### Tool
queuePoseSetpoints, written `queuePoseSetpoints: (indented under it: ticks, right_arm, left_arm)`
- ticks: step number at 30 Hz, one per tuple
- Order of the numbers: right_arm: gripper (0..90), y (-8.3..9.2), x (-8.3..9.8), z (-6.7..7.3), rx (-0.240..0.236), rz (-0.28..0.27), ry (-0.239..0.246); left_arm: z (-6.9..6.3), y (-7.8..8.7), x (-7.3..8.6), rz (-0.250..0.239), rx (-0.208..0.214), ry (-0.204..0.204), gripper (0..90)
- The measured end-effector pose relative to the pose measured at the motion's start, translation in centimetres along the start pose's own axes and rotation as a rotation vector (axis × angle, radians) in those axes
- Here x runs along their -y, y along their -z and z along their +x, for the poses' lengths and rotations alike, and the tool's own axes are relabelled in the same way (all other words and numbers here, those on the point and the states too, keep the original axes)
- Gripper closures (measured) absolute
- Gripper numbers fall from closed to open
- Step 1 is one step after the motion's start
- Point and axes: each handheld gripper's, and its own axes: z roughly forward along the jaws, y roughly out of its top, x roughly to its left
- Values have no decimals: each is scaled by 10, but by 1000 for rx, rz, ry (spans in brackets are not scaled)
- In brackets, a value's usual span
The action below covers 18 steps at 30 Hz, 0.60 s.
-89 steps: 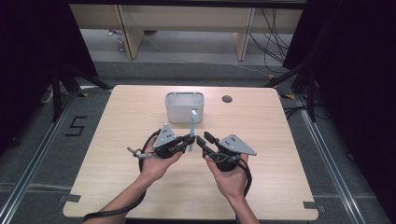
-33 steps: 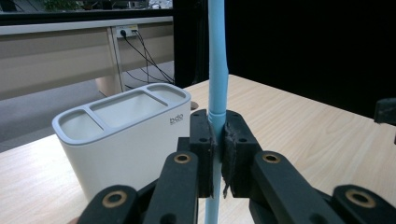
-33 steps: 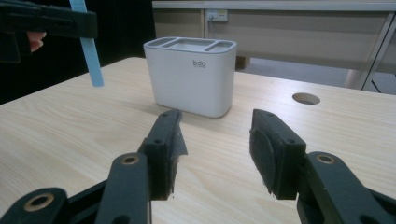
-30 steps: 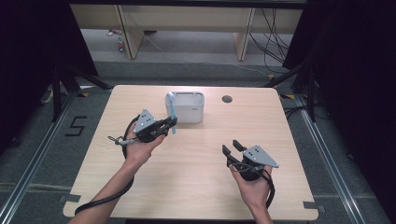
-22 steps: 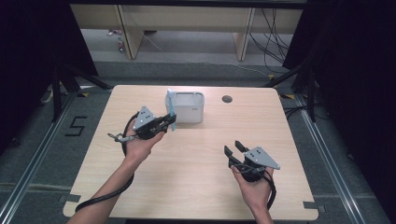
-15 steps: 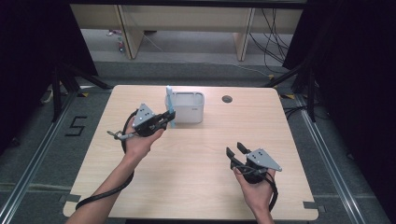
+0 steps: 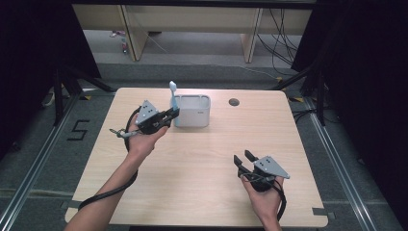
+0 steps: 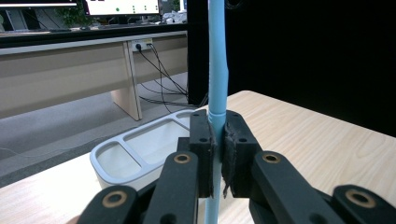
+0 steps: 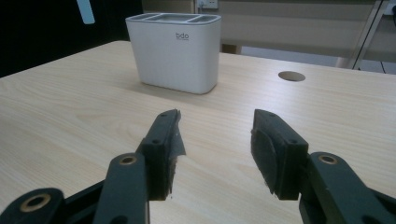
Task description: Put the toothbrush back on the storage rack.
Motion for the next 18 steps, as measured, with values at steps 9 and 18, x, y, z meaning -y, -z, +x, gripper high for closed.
queuePoseSetpoints:
  ticks: [9, 18]
  right_arm:
    - [521, 1, 2, -2, 12, 6, 11]
    - [522, 2, 4, -3, 20, 10, 4]
  left_arm:
    - [7, -5, -5, -14, -9, 0, 831]
    - [21, -14, -9, -23, -27, 12, 831]
